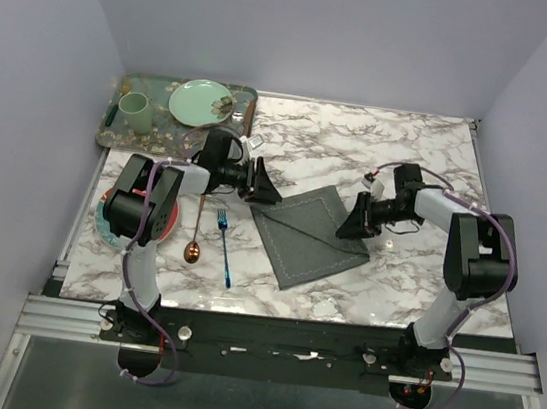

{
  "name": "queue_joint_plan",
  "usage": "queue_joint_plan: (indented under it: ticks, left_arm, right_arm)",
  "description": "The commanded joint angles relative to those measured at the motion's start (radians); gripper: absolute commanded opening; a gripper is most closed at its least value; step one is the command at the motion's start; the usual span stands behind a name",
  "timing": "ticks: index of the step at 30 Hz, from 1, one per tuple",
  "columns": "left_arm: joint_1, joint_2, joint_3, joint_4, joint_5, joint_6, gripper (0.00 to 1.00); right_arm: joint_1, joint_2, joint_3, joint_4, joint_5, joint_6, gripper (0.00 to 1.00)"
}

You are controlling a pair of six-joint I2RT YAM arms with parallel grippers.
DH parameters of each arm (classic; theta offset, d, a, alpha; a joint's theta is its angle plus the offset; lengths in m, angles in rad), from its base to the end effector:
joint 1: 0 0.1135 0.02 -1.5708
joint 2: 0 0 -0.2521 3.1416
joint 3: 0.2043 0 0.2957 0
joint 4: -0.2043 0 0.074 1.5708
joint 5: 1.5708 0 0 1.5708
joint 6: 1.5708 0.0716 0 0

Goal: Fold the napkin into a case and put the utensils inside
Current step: Smooth out the upper triangle-folded napkin at the center of the board.

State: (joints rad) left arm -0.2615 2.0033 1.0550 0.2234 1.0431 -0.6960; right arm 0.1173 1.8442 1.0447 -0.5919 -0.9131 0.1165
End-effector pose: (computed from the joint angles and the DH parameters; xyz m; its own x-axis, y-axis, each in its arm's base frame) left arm 0.3952 -0.1698 0.0692 -0.9756 -0.0731 -0.2072 0.1687 0.3549 -0.9196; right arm 0.3449 0.0977 0.0746 -0.9952 -0.0457 -0.0867 -0.0968 0.6000 0.7942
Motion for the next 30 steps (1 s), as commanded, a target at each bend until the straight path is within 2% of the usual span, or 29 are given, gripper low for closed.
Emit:
queue_joint_plan:
  ticks: [1,5,9,13,23,30]
  left_arm:
    - [-0.042,-0.147,-0.018,0.047,0.014,0.006,0.52]
    - [-0.120,-0.140,-0.035,0.053,-0.043,-0.005,0.49]
    - [-0.214,-0.066,-0.041,0.138,-0.072,-0.082,0.45]
    - [-0.249,0.001,-0.018,0.191,-0.083,-0.137,0.44]
    - [-0.185,0.160,-0.016,0.176,-0.124,-0.183,0.43]
    - [-0.159,0.126,-0.055,0.182,-0.098,-0.175,0.43]
  right_arm:
    - [-0.002,-0.120,0.021,-0.017,-0.101,-0.014,0.31]
    - [0.013,-0.100,0.012,0.027,-0.098,0.041,0.31]
    - [0.044,-0.057,0.006,0.104,-0.087,0.115,0.30]
    - [0.050,0.000,0.012,0.101,-0.026,0.080,0.28]
    - [0.024,0.108,-0.023,0.067,0.115,0.045,0.24]
    - [0.007,0.112,-0.015,0.006,0.079,-0.014,0.24]
